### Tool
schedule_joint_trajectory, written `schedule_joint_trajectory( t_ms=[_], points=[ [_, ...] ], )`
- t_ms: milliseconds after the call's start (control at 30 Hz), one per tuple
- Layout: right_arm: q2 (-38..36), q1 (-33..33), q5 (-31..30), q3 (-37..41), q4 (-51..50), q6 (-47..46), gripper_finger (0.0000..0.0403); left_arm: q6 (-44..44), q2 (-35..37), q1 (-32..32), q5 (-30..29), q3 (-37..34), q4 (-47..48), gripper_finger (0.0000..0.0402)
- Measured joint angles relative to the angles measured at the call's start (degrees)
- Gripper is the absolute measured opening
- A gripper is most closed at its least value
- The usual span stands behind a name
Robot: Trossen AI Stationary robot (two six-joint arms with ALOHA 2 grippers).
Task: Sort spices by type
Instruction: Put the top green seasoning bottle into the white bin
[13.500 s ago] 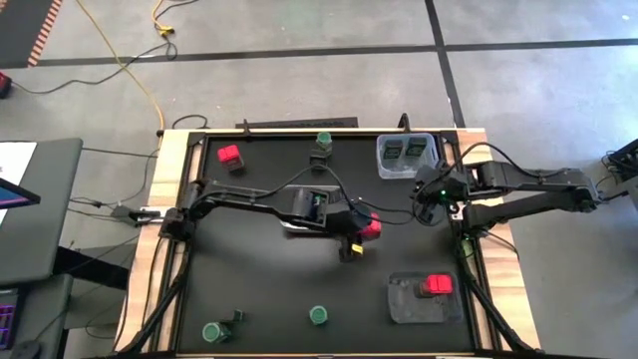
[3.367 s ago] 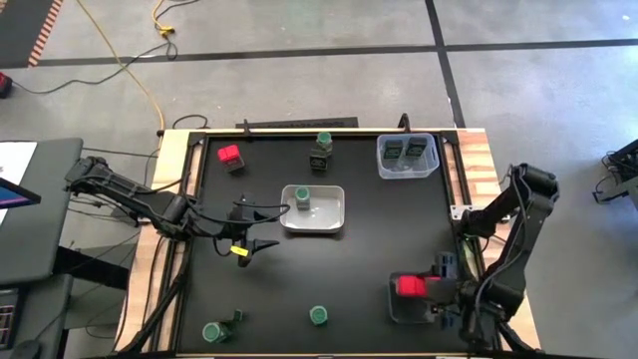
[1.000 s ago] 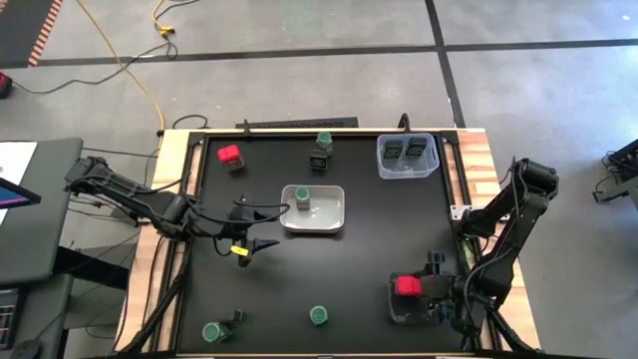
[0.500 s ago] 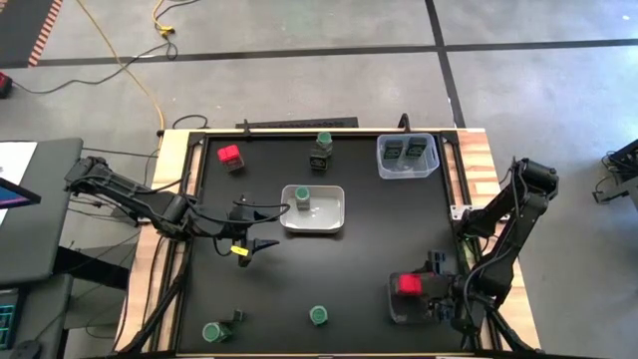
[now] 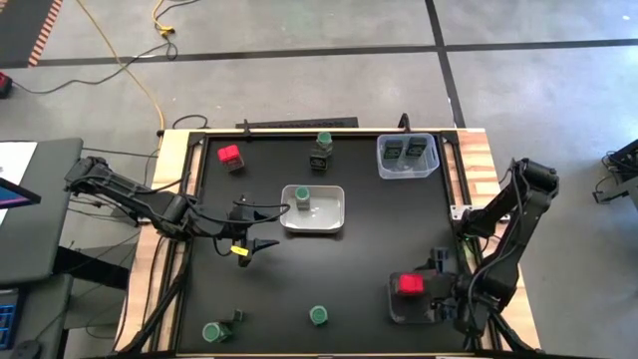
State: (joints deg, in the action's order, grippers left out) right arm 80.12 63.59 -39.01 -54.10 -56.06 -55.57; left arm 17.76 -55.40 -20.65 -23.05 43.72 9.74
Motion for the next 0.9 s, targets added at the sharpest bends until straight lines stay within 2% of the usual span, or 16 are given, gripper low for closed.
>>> schedule_joint_trajectory(
  t_ms=[233, 467, 700, 900],
  points=[
    [0.0, -0.2, -0.1, -4.3, -7.3, 0.1, 0.0309, 0.3, 0.0, 0.0, 0.0, 0.0, 0.0, 0.029],
    [-1.3, -2.7, -0.1, -6.2, -10.0, -3.0, 0.0309, 0.4, 0.0, 0.0, 0.0, 0.0, 0.0, 0.029],
    [-4.7, -7.5, -0.3, -6.2, -11.4, -13.8, 0.0307, 0.4, 0.0, 0.0, 0.0, 0.0, 0.0, 0.029],
    [-5.3, -14.0, -3.2, -6.2, -9.1, -22.0, 0.0307, 0.5, 0.0, 0.0, 0.0, 0.0, 0.0, 0.029]
  ],
)
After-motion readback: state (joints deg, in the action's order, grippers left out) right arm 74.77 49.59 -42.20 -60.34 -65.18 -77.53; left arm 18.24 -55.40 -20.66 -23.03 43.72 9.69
